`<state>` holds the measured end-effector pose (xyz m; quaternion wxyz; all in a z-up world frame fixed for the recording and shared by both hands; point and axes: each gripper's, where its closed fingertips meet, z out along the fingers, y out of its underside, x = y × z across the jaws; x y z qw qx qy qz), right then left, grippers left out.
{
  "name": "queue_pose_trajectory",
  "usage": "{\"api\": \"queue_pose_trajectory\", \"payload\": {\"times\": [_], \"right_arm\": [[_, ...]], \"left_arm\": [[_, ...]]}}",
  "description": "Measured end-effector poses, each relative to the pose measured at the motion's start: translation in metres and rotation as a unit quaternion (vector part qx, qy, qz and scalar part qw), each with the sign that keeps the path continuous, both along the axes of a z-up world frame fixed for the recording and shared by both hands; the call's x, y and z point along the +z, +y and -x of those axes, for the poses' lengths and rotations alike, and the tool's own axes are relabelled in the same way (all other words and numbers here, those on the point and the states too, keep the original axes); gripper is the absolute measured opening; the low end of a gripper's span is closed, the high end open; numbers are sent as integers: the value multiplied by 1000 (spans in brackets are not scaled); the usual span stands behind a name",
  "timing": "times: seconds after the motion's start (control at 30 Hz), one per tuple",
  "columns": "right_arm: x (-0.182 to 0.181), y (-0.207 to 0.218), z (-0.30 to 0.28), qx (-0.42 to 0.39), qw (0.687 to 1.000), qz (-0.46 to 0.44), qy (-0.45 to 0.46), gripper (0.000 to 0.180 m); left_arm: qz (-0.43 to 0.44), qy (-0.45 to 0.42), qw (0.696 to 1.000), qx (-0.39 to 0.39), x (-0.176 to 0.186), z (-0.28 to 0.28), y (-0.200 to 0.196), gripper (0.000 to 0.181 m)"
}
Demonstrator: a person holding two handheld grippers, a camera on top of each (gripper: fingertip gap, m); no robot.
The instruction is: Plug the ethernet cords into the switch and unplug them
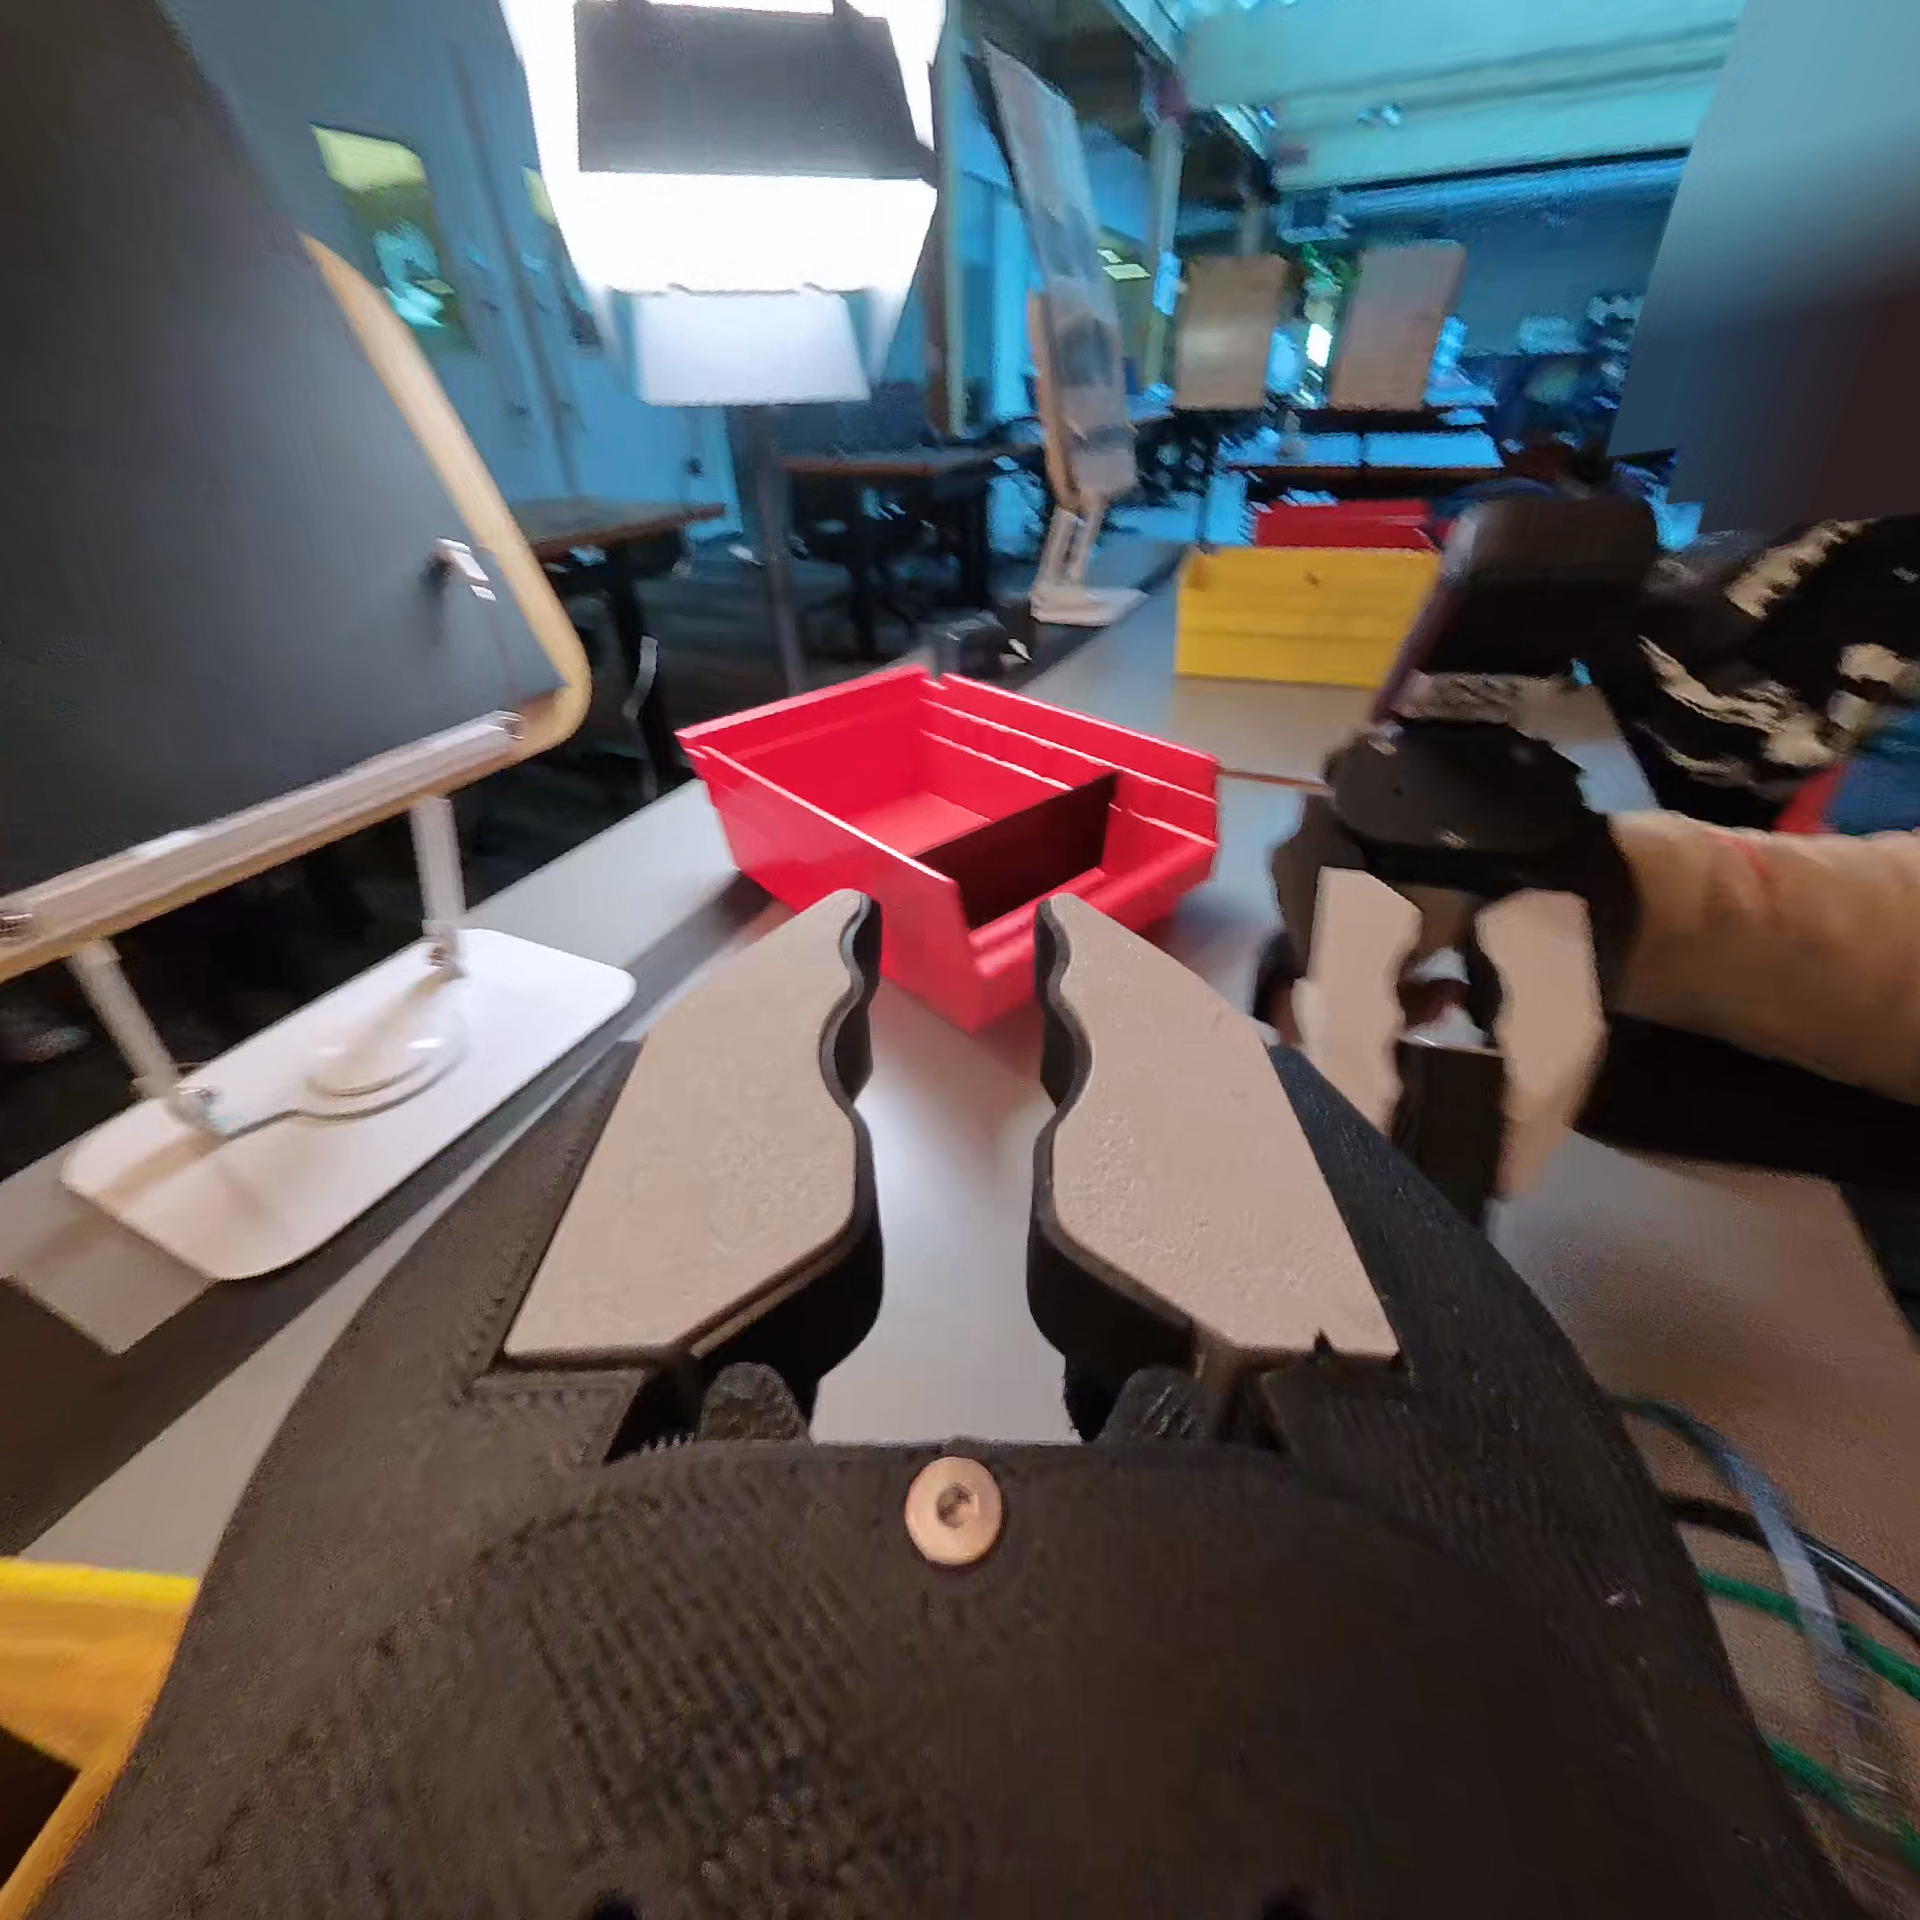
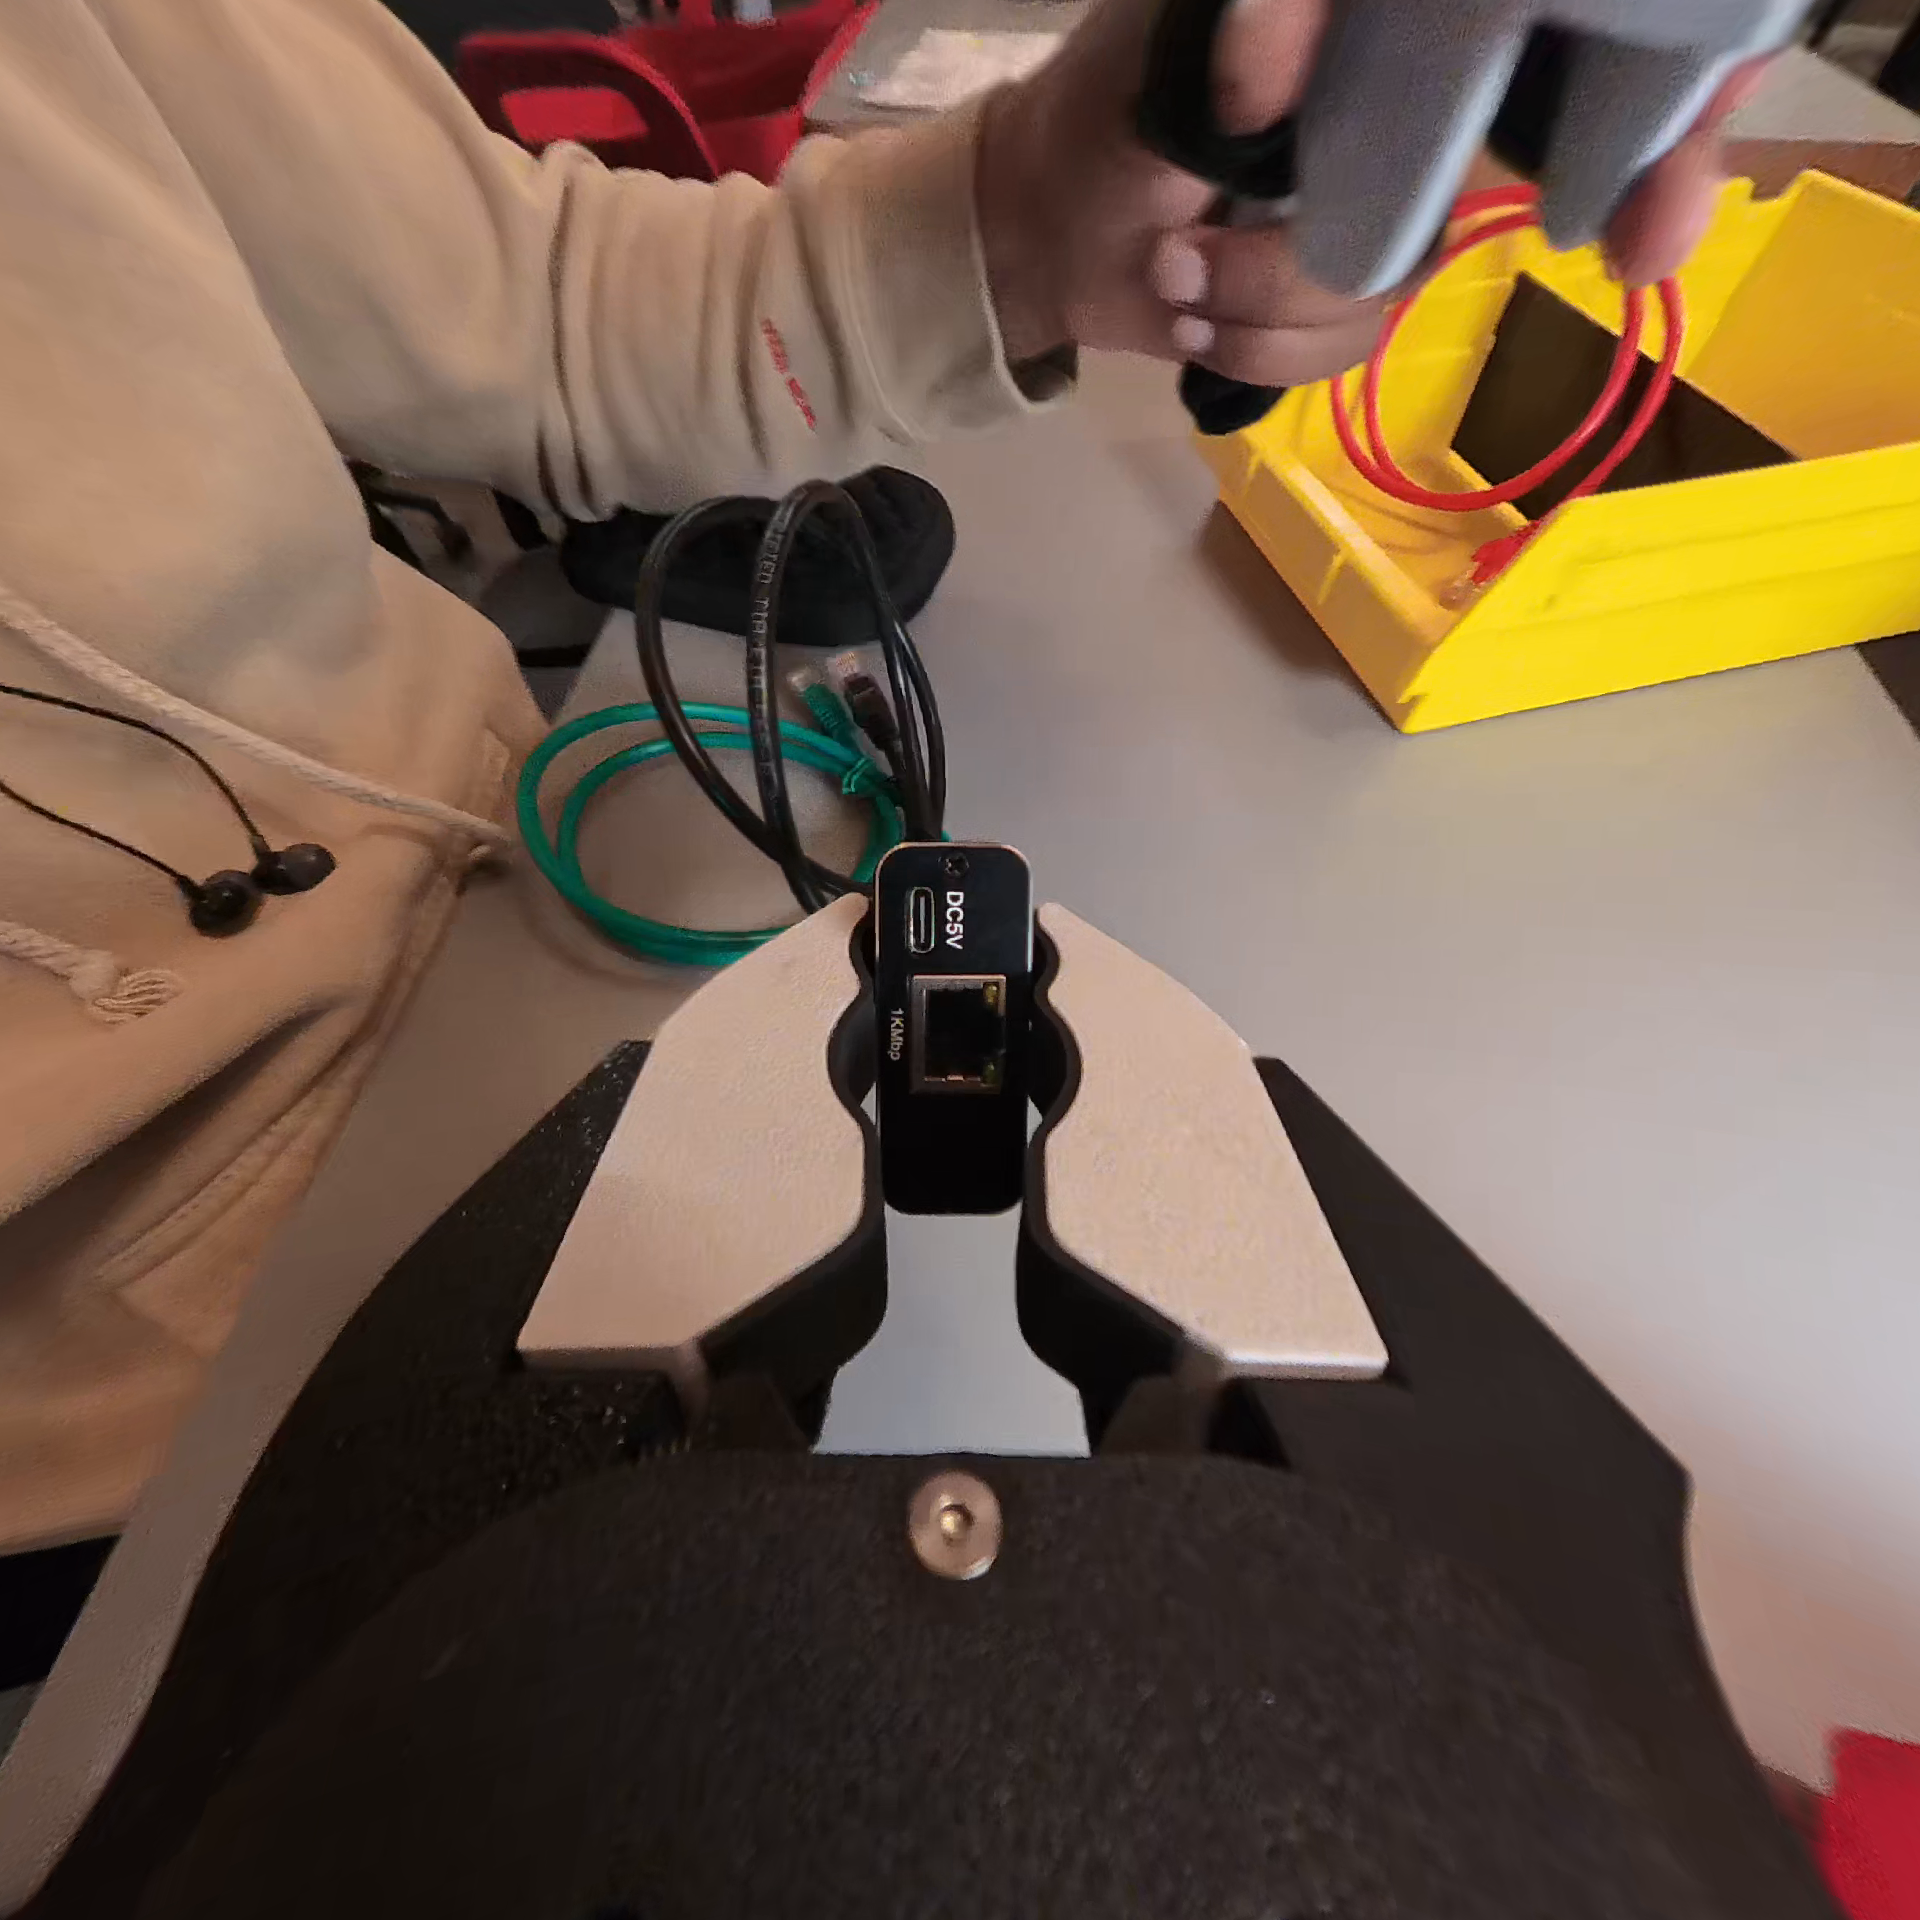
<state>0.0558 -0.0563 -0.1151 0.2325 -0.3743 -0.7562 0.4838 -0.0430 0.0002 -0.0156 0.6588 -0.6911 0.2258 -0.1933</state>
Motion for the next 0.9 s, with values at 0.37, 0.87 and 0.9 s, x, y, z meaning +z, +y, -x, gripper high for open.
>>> {"api": "queue_pose_trajectory", "payload": {"times": [0.37,0.87,0.9], "right_arm": [[16,30,40,-59,994,-86,-33,24],[113,69,28,-113,960,140,213,49],[117,69,27,-112,956,156,223,53]], "left_arm": [[114,257,954,-109,-93,-68,-24,36],[-33,-4,995,-99,-18,-39,-14,24],[-53,-34,993,-99,-5,-36,-16,24]]}}
